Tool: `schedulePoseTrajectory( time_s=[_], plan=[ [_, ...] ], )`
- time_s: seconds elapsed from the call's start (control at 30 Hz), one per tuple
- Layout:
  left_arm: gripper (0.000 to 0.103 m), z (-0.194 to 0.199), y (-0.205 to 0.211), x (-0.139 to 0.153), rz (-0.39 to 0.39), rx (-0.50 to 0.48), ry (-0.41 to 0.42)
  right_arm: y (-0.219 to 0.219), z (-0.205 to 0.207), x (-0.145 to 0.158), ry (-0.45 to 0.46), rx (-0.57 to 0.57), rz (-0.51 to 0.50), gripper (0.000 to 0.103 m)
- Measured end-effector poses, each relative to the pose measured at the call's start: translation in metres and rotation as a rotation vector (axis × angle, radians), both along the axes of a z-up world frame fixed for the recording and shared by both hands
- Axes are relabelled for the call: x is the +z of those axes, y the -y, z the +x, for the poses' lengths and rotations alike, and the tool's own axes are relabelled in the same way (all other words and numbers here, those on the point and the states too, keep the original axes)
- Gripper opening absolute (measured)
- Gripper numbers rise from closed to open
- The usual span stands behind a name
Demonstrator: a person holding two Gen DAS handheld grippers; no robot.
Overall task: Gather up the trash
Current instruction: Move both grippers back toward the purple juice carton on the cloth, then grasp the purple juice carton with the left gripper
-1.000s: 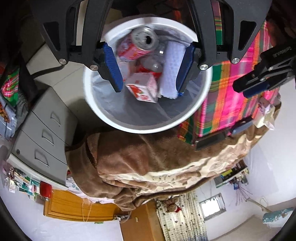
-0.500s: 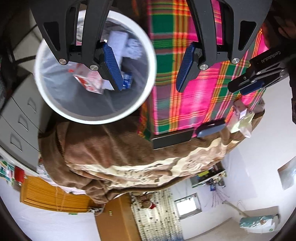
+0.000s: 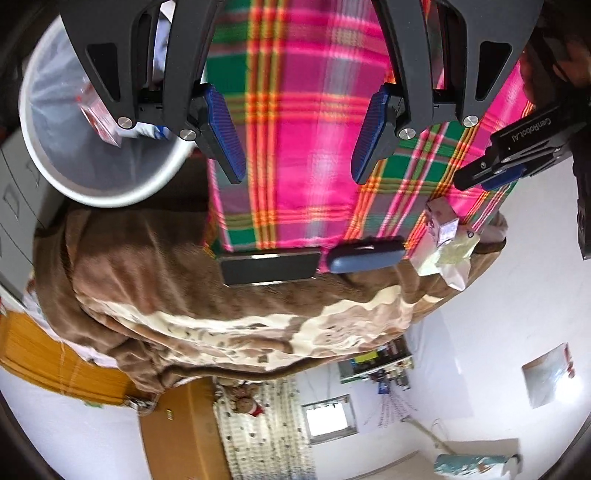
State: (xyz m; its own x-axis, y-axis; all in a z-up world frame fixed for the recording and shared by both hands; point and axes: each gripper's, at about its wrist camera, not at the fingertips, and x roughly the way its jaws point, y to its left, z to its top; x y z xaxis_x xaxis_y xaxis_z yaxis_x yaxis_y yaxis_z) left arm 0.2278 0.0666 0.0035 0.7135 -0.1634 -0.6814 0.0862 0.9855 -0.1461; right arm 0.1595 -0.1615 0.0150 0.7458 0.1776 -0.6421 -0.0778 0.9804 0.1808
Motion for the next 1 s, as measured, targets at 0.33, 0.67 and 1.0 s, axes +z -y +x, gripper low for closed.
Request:
schedulePoseTrajectory(
  time_s=[0.33, 0.67, 1.0],
  plan=[
    [0.066, 0.038, -0.032, -0.007, 0.114, 0.105, 0.025, -0.035, 0.039, -0.008, -0.01, 0.058, -0.026, 0.061],
    [0.068, 0.083, -0.05, -0.024, 0.056, 0.149, -0.01, -0.054, 0.056, -0.014, -0.028, 0.098, -0.049, 0.061],
    [0.068, 0.126, -0.054, -0.05, 0.066, 0.196, -0.07, -0.057, 0.068, -0.023, -0.065, 0.089, -0.046, 0.061]
  ],
)
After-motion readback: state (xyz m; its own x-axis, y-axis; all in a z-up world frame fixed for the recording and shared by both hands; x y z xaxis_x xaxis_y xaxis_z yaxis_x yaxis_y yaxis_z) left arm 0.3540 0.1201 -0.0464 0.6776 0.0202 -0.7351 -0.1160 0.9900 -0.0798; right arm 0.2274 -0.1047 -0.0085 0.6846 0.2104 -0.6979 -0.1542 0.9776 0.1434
